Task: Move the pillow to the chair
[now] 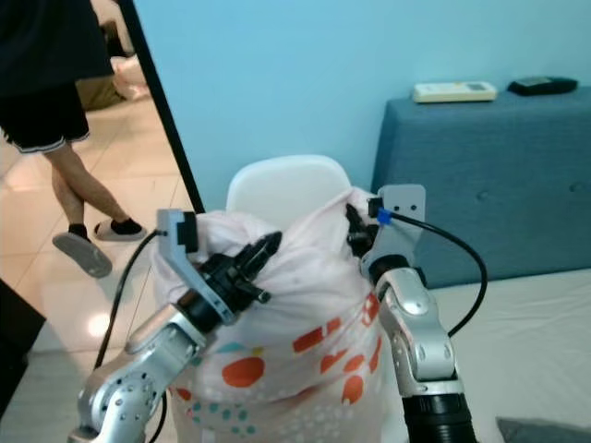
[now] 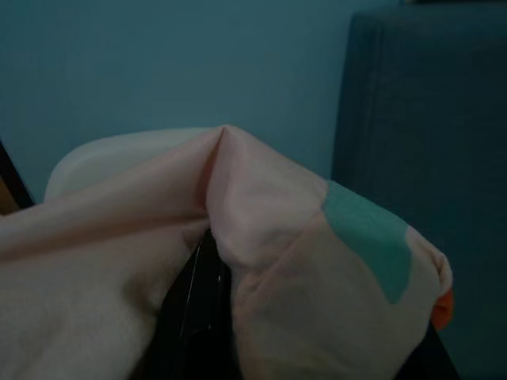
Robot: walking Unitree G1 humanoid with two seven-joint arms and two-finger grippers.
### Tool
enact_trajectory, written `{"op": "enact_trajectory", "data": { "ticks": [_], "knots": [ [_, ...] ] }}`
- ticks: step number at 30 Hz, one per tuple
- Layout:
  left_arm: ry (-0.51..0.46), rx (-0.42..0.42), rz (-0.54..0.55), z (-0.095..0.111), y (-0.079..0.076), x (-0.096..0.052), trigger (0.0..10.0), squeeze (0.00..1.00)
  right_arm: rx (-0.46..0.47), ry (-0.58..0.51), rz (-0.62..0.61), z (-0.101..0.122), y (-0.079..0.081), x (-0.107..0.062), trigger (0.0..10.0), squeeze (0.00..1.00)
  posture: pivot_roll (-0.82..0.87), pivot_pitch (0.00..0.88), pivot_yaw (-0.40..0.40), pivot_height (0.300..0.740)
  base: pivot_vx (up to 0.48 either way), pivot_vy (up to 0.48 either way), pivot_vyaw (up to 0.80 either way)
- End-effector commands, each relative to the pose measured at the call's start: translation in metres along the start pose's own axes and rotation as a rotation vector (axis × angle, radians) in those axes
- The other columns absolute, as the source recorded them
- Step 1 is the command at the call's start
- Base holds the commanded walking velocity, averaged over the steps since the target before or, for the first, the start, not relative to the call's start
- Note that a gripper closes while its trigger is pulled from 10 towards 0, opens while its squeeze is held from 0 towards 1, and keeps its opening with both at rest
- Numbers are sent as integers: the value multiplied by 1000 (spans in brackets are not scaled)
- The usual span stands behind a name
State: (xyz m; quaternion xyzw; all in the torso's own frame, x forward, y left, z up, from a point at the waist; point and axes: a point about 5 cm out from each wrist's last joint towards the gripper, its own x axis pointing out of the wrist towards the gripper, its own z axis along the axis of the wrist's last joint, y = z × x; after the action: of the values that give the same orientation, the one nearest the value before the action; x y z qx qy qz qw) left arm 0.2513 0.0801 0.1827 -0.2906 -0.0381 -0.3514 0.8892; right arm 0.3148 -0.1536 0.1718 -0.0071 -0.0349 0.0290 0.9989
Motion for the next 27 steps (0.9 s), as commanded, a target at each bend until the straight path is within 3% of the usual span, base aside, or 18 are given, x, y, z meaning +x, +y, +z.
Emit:
{"op": "enact_trajectory", "data": {
  "ticks": [1, 7, 22, 23, 25, 26, 27],
  "knots": [
    [-17, 11, -103, 7, -11, -4, 10000, 0, -53, 76, -157, -13, -25, -1, 10000, 0, -1, 22, 14, 740, 0, 0, 0],
    [41, 47, -55, -1, -6, -3, 10000, 0, -50, 84, -168, -15, -28, -1, 10000, 0, -4, 25, 15, 740, 0, 0, 0],
    [63, 86, 24, -7, 7, 2, 10000, 0, -119, 138, -217, -25, -35, 0, 10000, 0, -7, 22, 17, 740, 0, 0, 0],
    [53, 83, 38, -6, 9, 4, 10000, 149, -108, 137, -207, -27, -34, 0, 10000, 0, -9, 20, 19, 740, 0, 0, 0],
    [46, 81, 47, -6, 10, 5, 10000, 149, -100, 135, -200, -27, -34, 0, 10000, 0, -9, 20, 19, 740, 0, 0, 0],
    [35, 71, 55, -5, 12, 7, 10000, 1000, -88, 136, -196, -29, -34, 0, 10000, 63, -11, 19, 19, 740, 0, 0, 0],
    [28, 74, 63, -4, 13, 9, 10000, 1000, -80, 137, -190, -30, -33, 0, 10000, 1000, -13, 18, 20, 740, 0, 0, 0]
  ]
}}
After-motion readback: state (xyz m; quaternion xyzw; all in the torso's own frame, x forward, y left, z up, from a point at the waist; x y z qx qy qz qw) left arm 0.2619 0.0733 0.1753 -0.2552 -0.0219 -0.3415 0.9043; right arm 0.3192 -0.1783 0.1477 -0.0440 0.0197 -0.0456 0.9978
